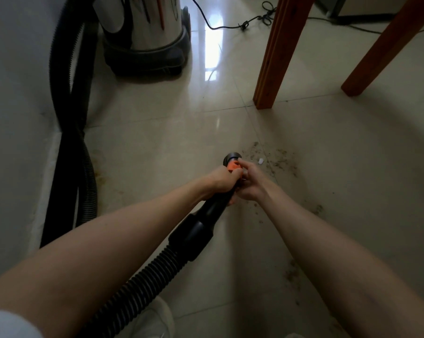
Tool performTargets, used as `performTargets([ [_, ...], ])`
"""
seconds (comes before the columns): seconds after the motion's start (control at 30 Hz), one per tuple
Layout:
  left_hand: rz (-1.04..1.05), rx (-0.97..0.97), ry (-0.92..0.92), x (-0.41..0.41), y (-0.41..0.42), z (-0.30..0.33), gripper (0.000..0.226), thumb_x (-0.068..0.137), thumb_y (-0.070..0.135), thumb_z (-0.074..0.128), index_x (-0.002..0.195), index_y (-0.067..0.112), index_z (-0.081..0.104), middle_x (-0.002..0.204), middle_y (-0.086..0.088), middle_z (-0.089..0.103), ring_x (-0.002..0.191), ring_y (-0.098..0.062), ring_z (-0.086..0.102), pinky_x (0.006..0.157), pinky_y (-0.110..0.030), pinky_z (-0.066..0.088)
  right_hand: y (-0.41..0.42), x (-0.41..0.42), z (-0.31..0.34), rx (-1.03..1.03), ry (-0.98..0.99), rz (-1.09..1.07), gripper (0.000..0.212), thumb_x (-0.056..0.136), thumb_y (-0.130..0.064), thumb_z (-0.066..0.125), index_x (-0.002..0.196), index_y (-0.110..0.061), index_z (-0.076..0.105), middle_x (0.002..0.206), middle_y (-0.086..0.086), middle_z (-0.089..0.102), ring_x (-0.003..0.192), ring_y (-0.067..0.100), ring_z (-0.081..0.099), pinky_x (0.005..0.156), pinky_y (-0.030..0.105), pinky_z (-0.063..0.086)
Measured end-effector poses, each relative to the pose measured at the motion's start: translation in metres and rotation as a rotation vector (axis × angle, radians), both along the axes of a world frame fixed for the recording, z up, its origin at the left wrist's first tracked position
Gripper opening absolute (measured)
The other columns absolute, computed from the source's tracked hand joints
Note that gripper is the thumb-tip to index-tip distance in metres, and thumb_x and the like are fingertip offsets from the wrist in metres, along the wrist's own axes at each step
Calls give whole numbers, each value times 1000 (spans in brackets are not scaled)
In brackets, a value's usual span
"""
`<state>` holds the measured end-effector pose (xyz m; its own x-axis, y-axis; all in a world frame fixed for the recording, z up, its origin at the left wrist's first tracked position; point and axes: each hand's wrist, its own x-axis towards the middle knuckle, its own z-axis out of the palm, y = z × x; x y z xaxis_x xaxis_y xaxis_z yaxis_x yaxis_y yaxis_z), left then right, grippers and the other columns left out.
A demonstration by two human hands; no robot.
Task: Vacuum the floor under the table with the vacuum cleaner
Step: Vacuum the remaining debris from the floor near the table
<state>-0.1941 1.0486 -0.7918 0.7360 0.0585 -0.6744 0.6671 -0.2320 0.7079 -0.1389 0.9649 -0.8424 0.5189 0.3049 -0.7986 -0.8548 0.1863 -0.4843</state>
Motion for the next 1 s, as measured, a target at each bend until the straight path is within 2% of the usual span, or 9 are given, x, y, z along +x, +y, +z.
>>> performTargets([
  [0.17, -66, 75, -16, 5, -17, -8, 35, 101, 32, 36, 81, 5, 44, 66, -12, 50, 48, -22, 52, 37, -22, 46, -21, 4, -6, -106, -79, 31, 38, 100, -35, 42, 68, -17, 48, 40, -5, 46, 32, 6, 43, 37, 17, 31],
  [0.33, -52, 76, -20, 17, -27, -9, 35, 101, 35, 35, 98, 2, 45, 70, -13, 51, 52, -24, 53, 41, -26, 48, -39, 6, -6, -223, -143, 62, 33, 98, -21, 42, 65, -18, 43, 57, -2, 37, 49, 8, 35, 47, 20, 21],
  [0.47, -68, 161, -33, 31, -36, -16, 54, 101, 38, 29, 119, -8, 51, 110, -25, 61, 97, -38, 62, 82, -36, 51, -53, -5, 2, -291, -90, 88, 36, 100, -15, 29, 65, -15, 38, 65, 4, 34, 55, 12, 33, 52, 20, 25],
  [0.67, -67, 127, -13, 43, -43, -7, 54, 102, 38, 24, 133, -2, 43, 129, -22, 51, 113, -33, 53, 82, -29, 41, -55, -31, 26, -195, -16, 135, 39, 102, -22, 33, 69, -7, 48, 65, 5, 44, 57, 13, 42, 51, 20, 38],
  [0.73, -57, 68, 10, 43, -44, -4, 50, 103, 35, 24, 136, 2, 40, 129, -19, 50, 104, -29, 55, 80, -26, 41, -51, -42, 31, -143, -14, 123, 42, 102, -32, 38, 76, -4, 55, 68, 7, 51, 60, 15, 50, 50, 21, 46],
  [0.83, -42, 19, 27, 46, -43, -5, 46, 103, 32, 23, 127, 2, 48, 113, -13, 53, 82, -20, 53, 69, -24, 44, -44, -57, 38, -50, -32, 21, 44, 99, -42, 43, 86, -4, 59, 73, 9, 60, 67, 19, 60, 50, 22, 54],
  [0.9, -42, 10, 70, 47, -41, -6, 42, 102, 34, 25, 97, 3, 53, 95, -10, 56, 75, -20, 54, 62, -25, 47, -40, -61, 44, 8, -38, -67, 42, 99, -41, 45, 98, -2, 60, 75, 9, 60, 69, 18, 60, 57, 26, 56],
  [0.93, -42, 12, 91, 48, -41, -6, 41, 101, 37, 28, 88, 5, 50, 92, -11, 56, 75, -20, 56, 63, -26, 49, -37, -62, 47, 43, -33, -106, 42, 99, -40, 44, 110, -2, 58, 80, 10, 60, 72, 19, 59, 65, 30, 56],
  [1.0, -65, 34, 108, 47, -42, -7, 44, 97, 45, 31, 101, 4, 48, 104, -13, 57, 93, -23, 59, 83, -32, 51, -33, -64, 51, 104, -29, -168, 45, 101, -35, 41, 131, -3, 49, 93, 12, 60, 78, 21, 59, 71, 35, 54],
])
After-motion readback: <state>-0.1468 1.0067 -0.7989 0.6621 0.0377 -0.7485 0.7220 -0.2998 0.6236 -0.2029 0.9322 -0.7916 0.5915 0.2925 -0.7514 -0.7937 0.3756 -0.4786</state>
